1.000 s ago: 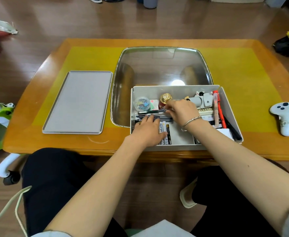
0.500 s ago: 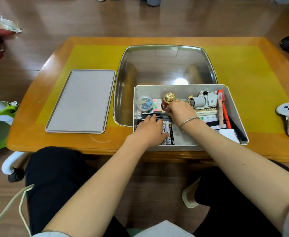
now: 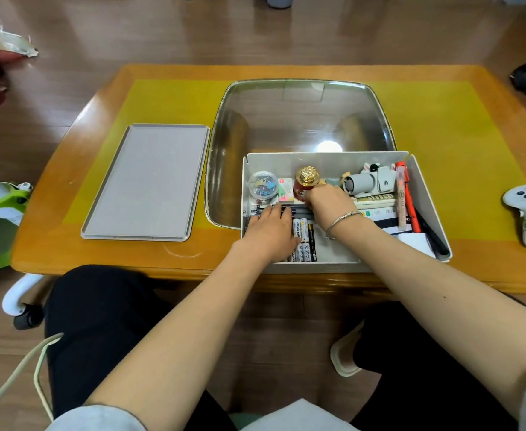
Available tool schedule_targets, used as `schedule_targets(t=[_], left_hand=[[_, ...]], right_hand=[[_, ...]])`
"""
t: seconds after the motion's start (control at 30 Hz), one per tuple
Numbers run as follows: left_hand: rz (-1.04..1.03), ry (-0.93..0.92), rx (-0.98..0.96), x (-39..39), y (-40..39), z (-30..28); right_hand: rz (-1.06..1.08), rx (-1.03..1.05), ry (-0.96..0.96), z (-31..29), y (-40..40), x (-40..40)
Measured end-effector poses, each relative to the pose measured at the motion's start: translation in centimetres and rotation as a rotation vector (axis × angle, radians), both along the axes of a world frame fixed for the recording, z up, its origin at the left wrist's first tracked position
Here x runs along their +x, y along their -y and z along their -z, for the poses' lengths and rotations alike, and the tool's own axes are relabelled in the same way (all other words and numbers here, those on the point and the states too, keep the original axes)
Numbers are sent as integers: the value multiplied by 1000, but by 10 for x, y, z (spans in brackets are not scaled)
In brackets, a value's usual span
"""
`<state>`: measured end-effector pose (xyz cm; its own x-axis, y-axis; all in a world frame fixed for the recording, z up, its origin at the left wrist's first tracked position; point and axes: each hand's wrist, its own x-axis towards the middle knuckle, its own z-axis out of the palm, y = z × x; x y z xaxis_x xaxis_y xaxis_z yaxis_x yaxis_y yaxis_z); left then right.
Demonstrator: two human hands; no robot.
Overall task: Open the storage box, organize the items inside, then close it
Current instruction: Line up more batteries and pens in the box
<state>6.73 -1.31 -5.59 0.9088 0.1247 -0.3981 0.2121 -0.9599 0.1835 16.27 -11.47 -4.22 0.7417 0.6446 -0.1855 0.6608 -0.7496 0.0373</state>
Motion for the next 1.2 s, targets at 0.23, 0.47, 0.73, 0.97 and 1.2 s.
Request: schedule_targets(t=[0.23, 0.47, 0.73, 0.97, 1.2], left_hand=[[6, -12, 39, 1, -1, 4], [-13, -14, 79, -1, 0, 3], [-5, -59, 51, 0, -1, 3], [-19, -114, 76, 0, 1, 0], [-3, -85, 57, -2, 0, -2]], right_hand=[[123, 26, 24, -4, 9, -10], [126, 47, -69, 4, 10, -7], [182, 101, -7, 8, 19, -13], [153, 120, -93, 7, 19, -15], [122, 202, -159, 6, 30, -12]])
